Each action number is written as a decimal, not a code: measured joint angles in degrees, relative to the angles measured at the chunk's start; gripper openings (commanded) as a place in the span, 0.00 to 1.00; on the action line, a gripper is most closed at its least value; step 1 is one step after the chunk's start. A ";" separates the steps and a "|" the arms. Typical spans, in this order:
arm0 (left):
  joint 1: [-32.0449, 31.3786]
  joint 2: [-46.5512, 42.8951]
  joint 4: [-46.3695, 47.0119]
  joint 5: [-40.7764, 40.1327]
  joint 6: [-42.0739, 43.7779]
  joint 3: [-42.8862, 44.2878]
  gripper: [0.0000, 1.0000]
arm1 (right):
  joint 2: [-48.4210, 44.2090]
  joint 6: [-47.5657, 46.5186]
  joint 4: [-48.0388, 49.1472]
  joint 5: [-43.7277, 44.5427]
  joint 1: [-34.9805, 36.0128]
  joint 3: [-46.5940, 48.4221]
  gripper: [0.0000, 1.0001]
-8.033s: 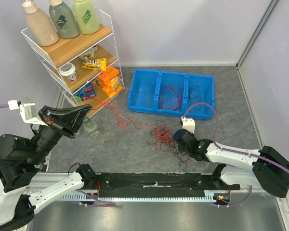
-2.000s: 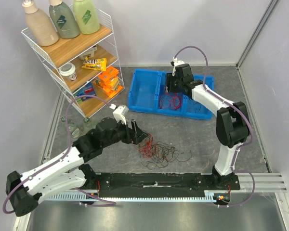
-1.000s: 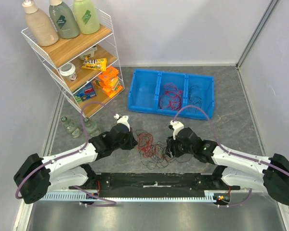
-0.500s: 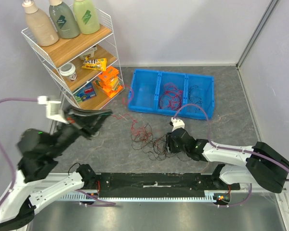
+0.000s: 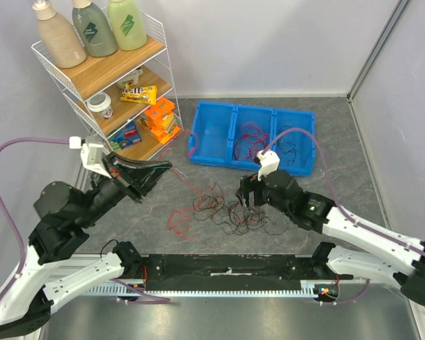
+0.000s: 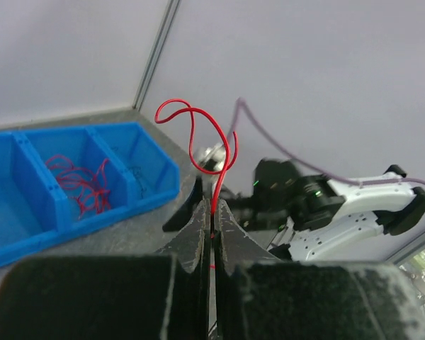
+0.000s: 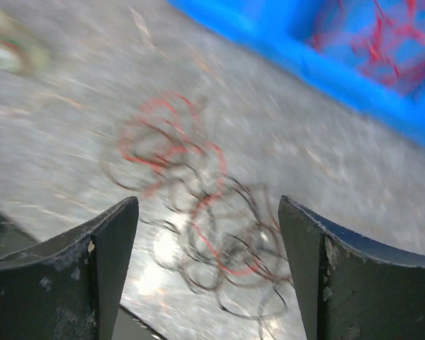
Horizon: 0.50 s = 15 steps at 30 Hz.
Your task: Untangle the cables
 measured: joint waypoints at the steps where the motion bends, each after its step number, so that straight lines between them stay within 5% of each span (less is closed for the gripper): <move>1: 0.00 0.46 -0.33 -0.07 0.00 -0.48 0.02 | -1.33 -1.53 0.85 -1.60 0.00 1.66 0.88; 8: 0.00 0.83 -1.07 -0.50 -0.09 -2.03 0.02 | -0.63 -3.13 19.17 -25.27 0.98 4.22 0.90; 15: 0.00 0.94 -0.70 -0.46 -1.03 -5.55 0.02 | 5.05 3.37 38.21 -36.26 2.43 4.26 0.82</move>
